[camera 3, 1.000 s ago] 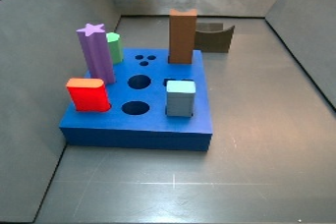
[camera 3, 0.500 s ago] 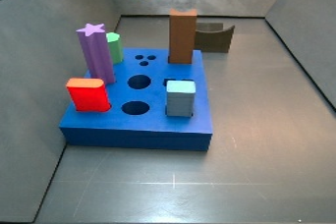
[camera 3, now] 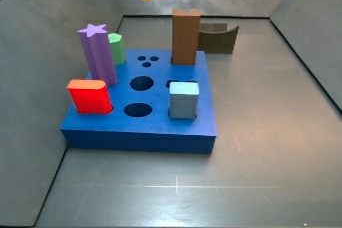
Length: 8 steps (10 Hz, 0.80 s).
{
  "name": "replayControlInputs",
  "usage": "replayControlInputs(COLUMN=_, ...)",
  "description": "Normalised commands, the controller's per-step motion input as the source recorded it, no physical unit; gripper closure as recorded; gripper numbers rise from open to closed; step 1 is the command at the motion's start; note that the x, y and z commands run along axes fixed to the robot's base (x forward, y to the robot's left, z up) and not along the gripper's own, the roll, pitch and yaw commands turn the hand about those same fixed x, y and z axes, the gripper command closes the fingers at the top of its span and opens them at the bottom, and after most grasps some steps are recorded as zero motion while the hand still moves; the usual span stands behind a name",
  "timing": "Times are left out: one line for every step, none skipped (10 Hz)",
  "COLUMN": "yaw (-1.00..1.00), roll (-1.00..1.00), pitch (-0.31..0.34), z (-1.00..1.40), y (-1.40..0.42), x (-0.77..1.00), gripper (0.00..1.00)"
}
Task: Pick up the double-square object. Move up. Move to above the board. Insert the double-square object.
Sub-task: Move to above the board.
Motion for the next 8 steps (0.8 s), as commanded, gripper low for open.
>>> replayControlInputs(yaw=-1.0, roll=-0.03, pitch=0.293, z=0.26, y=-1.0, x=0.26, gripper=1.0)
replayControlInputs(yaw=-0.8, roll=-0.04, pitch=0.288, z=0.26, y=-1.0, x=0.27, gripper=1.0)
replayControlInputs(yaw=-0.47, roll=-0.04, pitch=0.25, z=0.26, y=-1.0, x=0.28, gripper=1.0)
replayControlInputs(yaw=-0.34, roll=-0.04, pitch=0.226, z=0.26, y=-1.0, x=0.29, gripper=1.0)
replayControlInputs(yaw=-0.15, roll=-0.03, pitch=0.183, z=0.27, y=-1.0, x=0.31, gripper=1.0)
replayControlInputs(yaw=-0.07, roll=-0.02, pitch=0.156, z=0.27, y=-1.0, x=0.32, gripper=1.0)
replayControlInputs(yaw=-0.04, roll=0.0, pitch=0.141, z=0.24, y=-0.88, x=0.3, gripper=1.0)
replayControlInputs(yaw=-0.02, roll=0.0, pitch=0.134, z=0.16, y=-0.58, x=0.23, gripper=1.0)
